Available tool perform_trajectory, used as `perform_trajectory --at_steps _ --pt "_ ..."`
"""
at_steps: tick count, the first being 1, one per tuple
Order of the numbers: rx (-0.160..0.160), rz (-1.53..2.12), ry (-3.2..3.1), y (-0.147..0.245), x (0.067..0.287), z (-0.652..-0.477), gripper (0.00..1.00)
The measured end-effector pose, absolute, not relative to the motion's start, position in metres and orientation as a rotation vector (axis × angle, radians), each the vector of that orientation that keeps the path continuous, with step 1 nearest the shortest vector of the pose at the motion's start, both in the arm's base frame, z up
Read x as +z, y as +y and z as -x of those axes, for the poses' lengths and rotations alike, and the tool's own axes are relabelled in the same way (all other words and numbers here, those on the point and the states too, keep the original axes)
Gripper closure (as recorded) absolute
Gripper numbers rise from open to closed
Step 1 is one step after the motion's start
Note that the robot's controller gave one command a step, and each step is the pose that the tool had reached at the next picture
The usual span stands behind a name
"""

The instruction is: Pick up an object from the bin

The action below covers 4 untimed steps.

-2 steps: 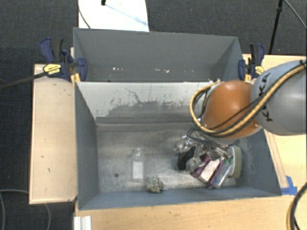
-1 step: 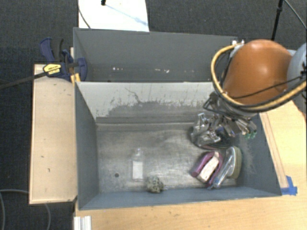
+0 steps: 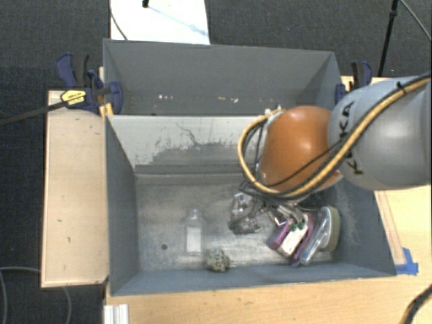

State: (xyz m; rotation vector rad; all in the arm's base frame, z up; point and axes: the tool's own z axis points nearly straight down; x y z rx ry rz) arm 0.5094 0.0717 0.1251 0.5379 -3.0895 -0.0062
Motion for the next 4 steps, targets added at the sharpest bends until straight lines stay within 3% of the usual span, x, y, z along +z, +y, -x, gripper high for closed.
perform_trajectory --at_steps 1,2,3,4 --pt "0.006 -0.785 -3.053 0.014 0.255 -0.527 1.00" --pt "-0.004 -1.080 -2.946 -0.016 0.113 -0.523 1.00" --pt "-0.002 -1.078 -2.954 -0.016 0.117 -0.524 0.00" --pt "-0.008 -1.912 -2.505 -0.071 0.074 -0.514 0.00"
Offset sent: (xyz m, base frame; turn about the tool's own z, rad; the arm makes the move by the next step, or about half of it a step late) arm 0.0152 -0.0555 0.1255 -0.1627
